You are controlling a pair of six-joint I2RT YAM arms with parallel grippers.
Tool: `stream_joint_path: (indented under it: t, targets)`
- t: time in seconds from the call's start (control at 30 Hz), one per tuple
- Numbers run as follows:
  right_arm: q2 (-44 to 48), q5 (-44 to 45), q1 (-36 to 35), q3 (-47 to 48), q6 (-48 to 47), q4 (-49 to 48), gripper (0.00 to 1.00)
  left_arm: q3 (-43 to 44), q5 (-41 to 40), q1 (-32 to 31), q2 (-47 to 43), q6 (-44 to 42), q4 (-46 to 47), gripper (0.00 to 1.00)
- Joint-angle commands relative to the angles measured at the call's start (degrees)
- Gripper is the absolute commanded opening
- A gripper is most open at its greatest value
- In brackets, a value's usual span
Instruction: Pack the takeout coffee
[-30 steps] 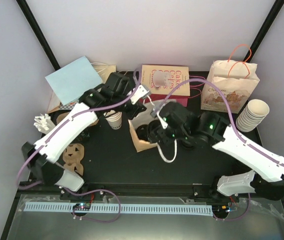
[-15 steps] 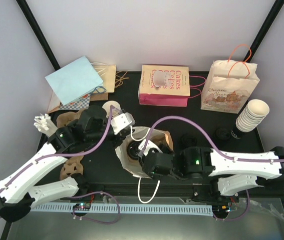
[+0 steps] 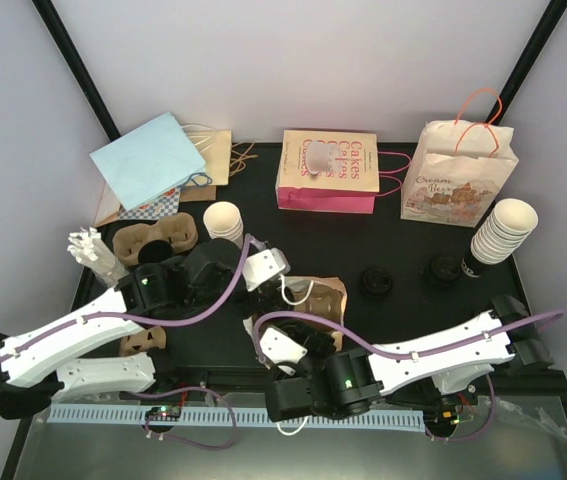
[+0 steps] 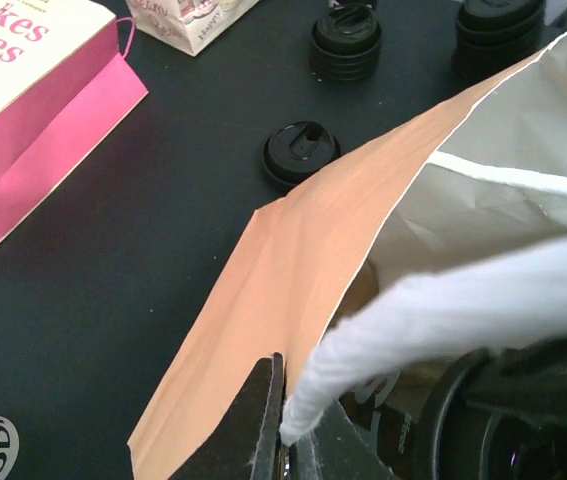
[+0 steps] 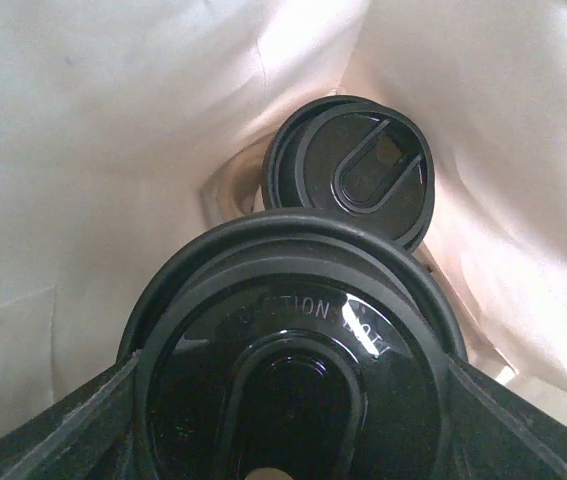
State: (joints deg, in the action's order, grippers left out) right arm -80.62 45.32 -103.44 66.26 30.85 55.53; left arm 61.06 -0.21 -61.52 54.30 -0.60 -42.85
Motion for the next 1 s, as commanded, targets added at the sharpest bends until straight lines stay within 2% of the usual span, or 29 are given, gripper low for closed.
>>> stream_joint_path:
  t: [0.0, 0.17, 0.33, 0.5, 0.6, 0.77, 0.97]
  targets:
    - [-1.18, 6.33, -0.1, 3.28, 2.19, 1.85, 0.63, 4.97, -4.8, -0.36, 4.12, 4.89, -7.42, 0.01]
    - [-0.09, 6.04, 1.81, 4.58, 1.14, 4.76, 0.64, 5.72, -4.49, -0.68, 4.42, 4.3, -6.7, 0.02]
    - [1.75, 3.77, 6.7, 8.66, 2.09, 8.71, 0.65, 5.86, -6.8, -0.69, 4.27, 4.09, -5.32, 0.02]
    - [4.27, -1.37, 11.48, 11.59, 3.14, 10.36, 0.65, 8.2, -12.54, -0.22, 5.18, 8.54, -7.51, 0.02]
    - [6.12, -4.52, 14.92, 11.72, 4.04, 11.09, 0.65, 10.02, -12.16, 1.55, 6.52, 12.64, -10.13, 0.02]
    - [7.75, -11.63, 23.29, 12.22, 4.47, 12.23, 0.65, 11.83, -7.46, 6.26, 8.13, 21.41, -12.39, 0.02]
    - [6.25, -18.45, 36.74, 16.62, 0.92, 12.69, 0.65, 8.79, 6.39, 15.02, 5.95, 30.57, -7.05, 0.02]
